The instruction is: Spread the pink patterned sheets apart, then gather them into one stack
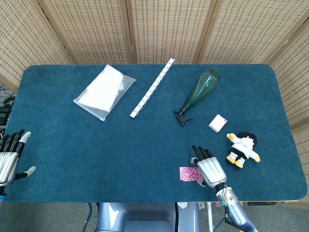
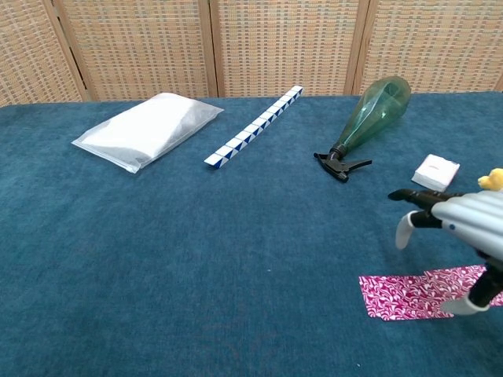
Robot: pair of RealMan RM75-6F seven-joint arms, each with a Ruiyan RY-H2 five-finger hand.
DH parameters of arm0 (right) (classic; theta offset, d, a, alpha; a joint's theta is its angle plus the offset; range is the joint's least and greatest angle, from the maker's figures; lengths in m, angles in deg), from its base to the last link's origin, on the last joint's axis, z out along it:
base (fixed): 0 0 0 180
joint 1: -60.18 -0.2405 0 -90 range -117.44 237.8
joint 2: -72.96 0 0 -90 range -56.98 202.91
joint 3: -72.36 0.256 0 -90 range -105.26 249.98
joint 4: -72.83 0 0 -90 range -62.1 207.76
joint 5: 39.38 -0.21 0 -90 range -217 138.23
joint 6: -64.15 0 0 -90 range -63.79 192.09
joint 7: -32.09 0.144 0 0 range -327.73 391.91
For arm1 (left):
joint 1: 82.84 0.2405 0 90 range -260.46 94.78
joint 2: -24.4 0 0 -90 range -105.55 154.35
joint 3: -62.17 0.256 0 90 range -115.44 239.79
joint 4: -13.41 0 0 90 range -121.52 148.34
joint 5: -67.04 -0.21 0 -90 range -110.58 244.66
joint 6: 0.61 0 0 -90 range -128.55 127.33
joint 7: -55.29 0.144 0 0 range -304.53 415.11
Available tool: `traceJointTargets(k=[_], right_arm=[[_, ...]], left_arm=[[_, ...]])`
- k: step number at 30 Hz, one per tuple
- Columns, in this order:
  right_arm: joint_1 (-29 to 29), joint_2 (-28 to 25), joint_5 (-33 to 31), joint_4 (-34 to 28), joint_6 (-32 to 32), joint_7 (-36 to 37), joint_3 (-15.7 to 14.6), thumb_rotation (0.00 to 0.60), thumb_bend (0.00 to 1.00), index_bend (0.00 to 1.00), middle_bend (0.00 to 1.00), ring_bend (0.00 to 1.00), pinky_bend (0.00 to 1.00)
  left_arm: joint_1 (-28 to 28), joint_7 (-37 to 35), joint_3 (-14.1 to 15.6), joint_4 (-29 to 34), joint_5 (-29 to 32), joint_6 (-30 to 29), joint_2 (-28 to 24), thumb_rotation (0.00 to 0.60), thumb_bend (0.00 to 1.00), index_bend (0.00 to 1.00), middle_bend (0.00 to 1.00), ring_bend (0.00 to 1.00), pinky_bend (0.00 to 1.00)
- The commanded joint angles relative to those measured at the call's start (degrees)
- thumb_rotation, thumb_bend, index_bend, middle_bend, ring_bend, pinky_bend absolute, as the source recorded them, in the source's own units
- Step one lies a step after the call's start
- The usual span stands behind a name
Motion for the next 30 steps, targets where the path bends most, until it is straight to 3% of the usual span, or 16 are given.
traceJointTargets(k=[1,13,30], right_arm=[[-0.36,-1.21,1.26,2.43,0.99,1.88,-0.31,0.600,0.16,0.31,0.00,0.00,0.12],[-1.33,-1.86,3.00,9.41,5.46,6.75,-1.51,0.600,0.16,0.31,0.00,0.00,0.12],[-1.70,-2.58,3.44,11.33,7.62,7.44,-1.68,0.600,0.18,0.31,0.00,0.00,0.12]], left_arm=[[0.02,0.03,0.01,-0.01,-0.02,-0.03,0.02,0.600,0.02,0.00,0.00,0.00,0.00],[0.02,0.38,-0.08,0.09,0.13,-0.10,0.12,0.600,0.02,0.00,0.00,0.00,0.00],[0.04,0.37,-0.08,0.04,0.12,-0.15,0.17,0.600,0.02,0.00,0.00,0.00,0.00]])
